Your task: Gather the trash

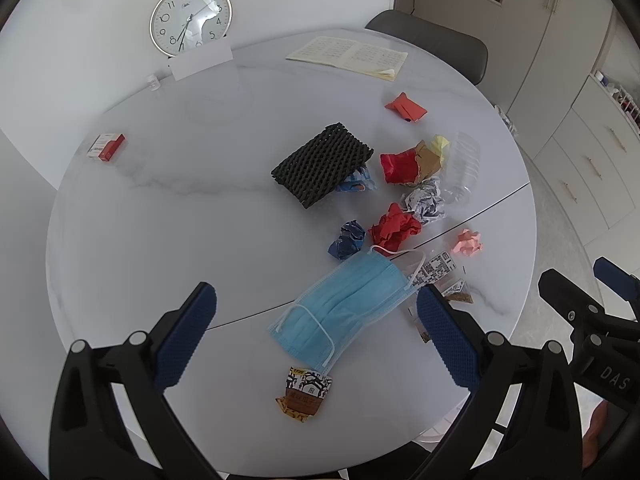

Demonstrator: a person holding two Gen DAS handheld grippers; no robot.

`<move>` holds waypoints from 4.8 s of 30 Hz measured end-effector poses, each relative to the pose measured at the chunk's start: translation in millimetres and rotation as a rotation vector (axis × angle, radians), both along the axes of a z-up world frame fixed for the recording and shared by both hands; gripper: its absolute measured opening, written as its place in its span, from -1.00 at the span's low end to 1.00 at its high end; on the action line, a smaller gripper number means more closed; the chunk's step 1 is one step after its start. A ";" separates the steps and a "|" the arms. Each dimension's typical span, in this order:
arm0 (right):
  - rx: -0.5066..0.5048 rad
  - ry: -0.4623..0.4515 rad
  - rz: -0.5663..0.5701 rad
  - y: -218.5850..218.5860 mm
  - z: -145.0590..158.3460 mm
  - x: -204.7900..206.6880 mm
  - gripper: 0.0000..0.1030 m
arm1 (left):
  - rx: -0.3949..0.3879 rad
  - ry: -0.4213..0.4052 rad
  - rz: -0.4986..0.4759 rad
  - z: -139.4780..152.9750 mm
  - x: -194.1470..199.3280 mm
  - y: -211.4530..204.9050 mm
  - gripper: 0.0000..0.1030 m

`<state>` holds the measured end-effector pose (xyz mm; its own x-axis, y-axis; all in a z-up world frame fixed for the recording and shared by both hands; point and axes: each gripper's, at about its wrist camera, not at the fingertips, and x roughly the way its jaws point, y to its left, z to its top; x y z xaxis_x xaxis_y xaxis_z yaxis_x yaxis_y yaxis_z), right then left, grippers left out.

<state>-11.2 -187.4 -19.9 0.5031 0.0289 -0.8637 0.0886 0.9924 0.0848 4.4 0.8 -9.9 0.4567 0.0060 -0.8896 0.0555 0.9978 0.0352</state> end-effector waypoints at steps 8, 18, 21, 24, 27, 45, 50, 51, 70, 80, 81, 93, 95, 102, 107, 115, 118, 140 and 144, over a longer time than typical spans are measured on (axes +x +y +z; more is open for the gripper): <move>0.000 0.001 0.002 -0.2 0.2 -0.1 0.96 | -0.001 0.001 -0.001 0.3 0.5 0.1 0.87; -0.002 0.000 0.000 -0.1 -0.1 -0.7 0.96 | 0.000 0.000 -0.002 0.3 0.6 -0.2 0.87; -0.002 0.000 0.001 0.0 -0.3 -0.9 0.96 | 0.000 0.001 -0.001 0.3 0.5 0.1 0.87; -0.001 0.000 -0.001 0.0 -0.2 -1.2 0.96 | 0.001 0.000 -0.001 0.3 0.5 0.1 0.87; -0.002 -0.001 0.000 0.2 -0.2 -1.6 0.96 | -0.001 0.001 -0.001 0.3 0.5 0.2 0.87; 0.003 -0.008 -0.001 -0.7 0.7 -4.1 0.96 | -0.002 -0.002 -0.004 0.3 -0.8 -0.1 0.87; 0.004 -0.025 0.008 -3.8 -3.1 -8.2 0.96 | -0.024 -0.021 -0.020 -4.8 -5.9 9.0 0.87; -0.001 -0.026 0.009 -4.5 -5.5 -9.0 0.96 | -0.025 -0.020 -0.025 -7.5 -7.1 12.1 0.87; 0.023 0.110 -0.063 -43.3 -81.3 -38.6 0.96 | -0.015 0.097 -0.255 -125.3 2.6 16.6 0.87; 0.009 0.116 -0.135 -27.5 -72.9 -41.9 0.96 | -0.039 0.090 -0.399 -166.1 34.3 -5.7 0.46; 0.009 0.117 -0.134 -24.9 -72.5 -40.8 0.96 | -0.047 0.086 -0.405 -166.6 34.7 -4.9 0.34; -0.008 0.076 -0.070 22.4 -59.6 7.3 0.96 | -0.161 0.082 -0.444 -166.9 37.0 22.1 -0.90; -0.007 0.073 -0.064 27.5 -58.9 16.1 0.96 | -0.181 0.077 -0.454 -164.7 35.5 26.4 -0.92; 0.025 0.071 -0.074 37.4 -58.6 36.7 0.96 | -0.249 0.039 -0.479 -146.8 37.4 41.5 -0.93; -0.053 0.112 -0.103 48.3 -62.2 49.9 0.96 | -0.287 0.028 -0.455 -137.7 43.2 59.0 -0.93; 0.017 0.088 -0.004 84.2 -63.8 119.4 0.96 | -0.298 -0.016 -0.335 -114.8 48.3 108.8 -0.93; 0.043 0.067 0.082 111.8 -74.0 168.3 0.96 | -0.291 -0.034 -0.270 -108.1 51.9 131.7 -0.93; 0.317 0.173 0.271 123.0 -100.9 309.1 -0.75 | -0.320 -0.072 -0.113 -99.8 70.4 208.6 -0.93; 0.326 0.050 0.290 125.4 -52.4 286.6 -0.75 | -0.301 -0.102 -0.112 -89.3 63.5 207.1 -0.93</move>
<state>275.4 -62.1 -72.3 0.3917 0.4381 -0.8091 -0.1780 0.8988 0.4005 67.9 207.9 -99.2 0.5265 -0.3054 -0.7934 0.1768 0.9522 -0.2492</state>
